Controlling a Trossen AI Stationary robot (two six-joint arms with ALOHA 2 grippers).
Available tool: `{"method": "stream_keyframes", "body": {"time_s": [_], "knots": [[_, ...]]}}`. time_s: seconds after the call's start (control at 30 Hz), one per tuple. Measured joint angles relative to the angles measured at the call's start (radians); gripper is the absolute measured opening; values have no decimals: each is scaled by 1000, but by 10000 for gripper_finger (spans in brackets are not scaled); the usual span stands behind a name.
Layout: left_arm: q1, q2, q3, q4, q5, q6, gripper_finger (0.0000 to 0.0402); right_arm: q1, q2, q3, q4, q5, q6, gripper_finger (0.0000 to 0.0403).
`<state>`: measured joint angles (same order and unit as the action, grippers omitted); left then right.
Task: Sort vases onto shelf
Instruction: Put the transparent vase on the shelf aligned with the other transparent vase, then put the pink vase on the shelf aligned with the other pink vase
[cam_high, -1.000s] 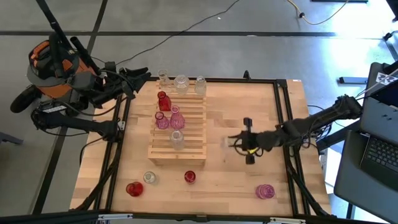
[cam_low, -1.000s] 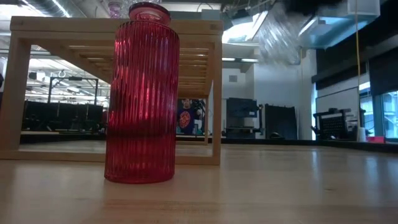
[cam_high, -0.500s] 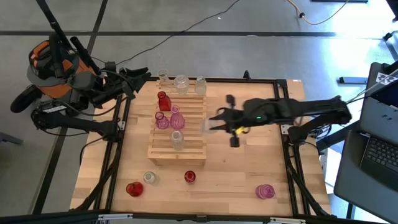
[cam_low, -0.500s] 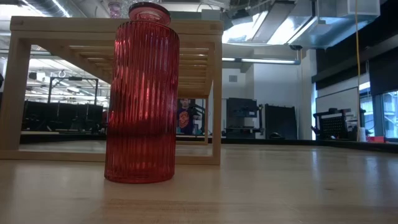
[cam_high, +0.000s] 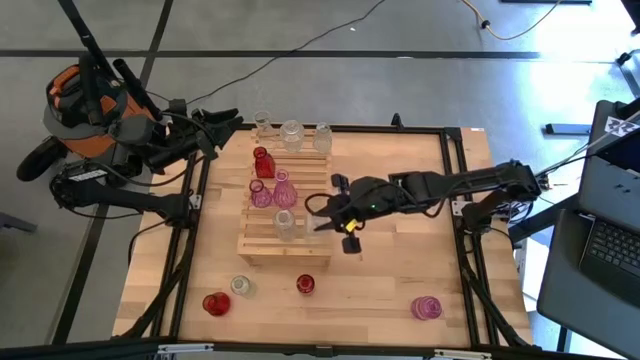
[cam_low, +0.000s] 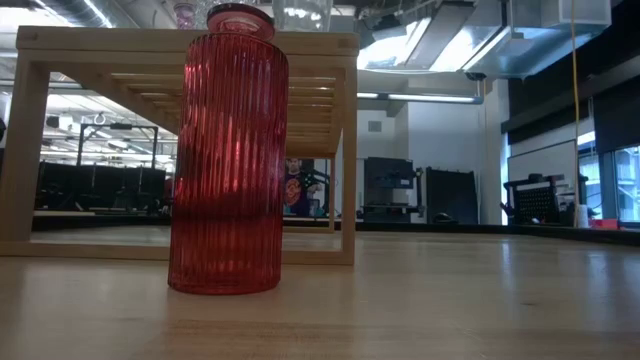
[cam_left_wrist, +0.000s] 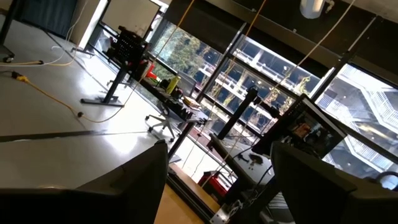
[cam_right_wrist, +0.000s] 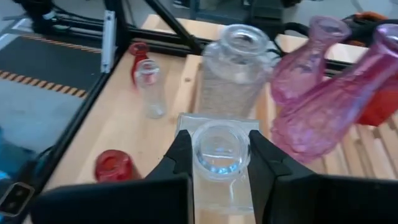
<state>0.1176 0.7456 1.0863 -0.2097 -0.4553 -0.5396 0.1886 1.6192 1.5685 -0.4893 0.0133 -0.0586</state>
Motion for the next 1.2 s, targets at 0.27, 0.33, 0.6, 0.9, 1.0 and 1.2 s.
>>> {"method": "stream_keyframes", "body": {"time_s": [0.27, 0.33, 0.6, 0.9, 1.0, 1.2], "knots": [[0, 0, 0, 0, 0, 0, 275, -27, 30, -50, 10, -25, 11, 57], [0, 0, 0, 0, 0, 0, 275, -28, 41, -52, 25, -24, 11, 57], [0, 0, 0, 0, 0, 0, 275, -28, 54, -51, 31, -22, 11, 95], [0, 0, 0, 0, 0, 0, 275, -26, 55, -50, 51, -6, 8, 165], [0, 0, 0, 0, 0, 0, 275, -26, 54, -50, 80, -5, 8, 186], [0, 0, 0, 0, 0, 0, 275, -26, 1, -13, 29, -19, -43, 232]]}}
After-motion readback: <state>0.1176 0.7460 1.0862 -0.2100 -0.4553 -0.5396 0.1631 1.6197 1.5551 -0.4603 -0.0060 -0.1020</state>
